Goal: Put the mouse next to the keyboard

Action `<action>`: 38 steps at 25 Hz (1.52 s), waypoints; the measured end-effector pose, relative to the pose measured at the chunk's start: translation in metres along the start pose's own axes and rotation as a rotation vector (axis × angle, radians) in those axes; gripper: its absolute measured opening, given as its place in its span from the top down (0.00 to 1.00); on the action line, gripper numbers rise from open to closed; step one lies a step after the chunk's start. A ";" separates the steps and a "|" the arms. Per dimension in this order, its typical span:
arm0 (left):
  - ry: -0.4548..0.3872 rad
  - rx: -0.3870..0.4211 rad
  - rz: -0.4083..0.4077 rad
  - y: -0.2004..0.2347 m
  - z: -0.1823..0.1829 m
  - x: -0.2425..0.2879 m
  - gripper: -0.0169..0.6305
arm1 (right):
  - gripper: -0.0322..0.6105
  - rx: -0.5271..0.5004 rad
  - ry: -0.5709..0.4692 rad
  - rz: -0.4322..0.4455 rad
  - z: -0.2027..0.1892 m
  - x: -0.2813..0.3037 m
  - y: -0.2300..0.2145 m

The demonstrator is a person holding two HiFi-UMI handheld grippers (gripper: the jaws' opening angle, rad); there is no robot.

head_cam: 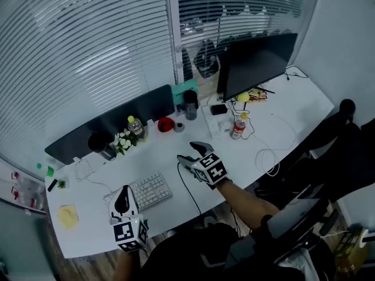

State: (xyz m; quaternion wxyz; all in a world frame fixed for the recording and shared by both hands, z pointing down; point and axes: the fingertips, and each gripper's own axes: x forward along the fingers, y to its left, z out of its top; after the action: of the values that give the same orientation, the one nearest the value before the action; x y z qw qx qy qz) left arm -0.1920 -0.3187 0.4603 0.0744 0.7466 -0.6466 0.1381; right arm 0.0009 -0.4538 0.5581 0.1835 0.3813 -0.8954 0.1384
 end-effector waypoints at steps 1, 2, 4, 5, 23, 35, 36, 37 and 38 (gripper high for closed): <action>-0.013 0.004 -0.017 -0.003 0.008 0.000 0.93 | 0.51 0.009 -0.026 -0.003 0.013 -0.009 0.002; -0.025 0.004 -0.034 -0.004 0.016 0.000 0.93 | 0.55 0.024 -0.055 -0.005 0.027 -0.018 0.005; -0.058 -0.006 -0.069 -0.006 0.032 -0.003 0.93 | 0.62 0.056 -0.116 0.003 0.053 -0.036 0.013; -0.081 -0.017 -0.089 -0.006 0.041 -0.005 0.93 | 0.62 0.064 -0.139 0.014 0.065 -0.044 0.019; -0.174 -0.077 -0.117 0.001 0.103 -0.029 0.93 | 0.88 0.005 -0.303 -0.039 0.149 -0.139 0.061; -0.180 -0.028 -0.044 0.014 0.116 -0.022 0.93 | 0.95 -0.014 -0.322 -0.025 0.165 -0.137 0.062; -0.178 -0.018 -0.040 0.014 0.115 -0.022 0.93 | 0.95 -0.016 -0.326 -0.023 0.166 -0.137 0.063; -0.176 -0.012 -0.037 0.013 0.115 -0.021 0.93 | 0.95 -0.017 -0.330 -0.020 0.166 -0.138 0.064; -0.175 -0.010 -0.036 0.012 0.114 -0.020 0.93 | 0.95 -0.020 -0.332 -0.017 0.167 -0.138 0.064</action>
State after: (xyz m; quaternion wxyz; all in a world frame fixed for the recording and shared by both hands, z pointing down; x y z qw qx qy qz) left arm -0.1936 -0.3341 0.3453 0.0240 0.7669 -0.6377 0.0676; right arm 0.0051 -0.3878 0.3419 0.0381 0.4048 -0.9115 0.0630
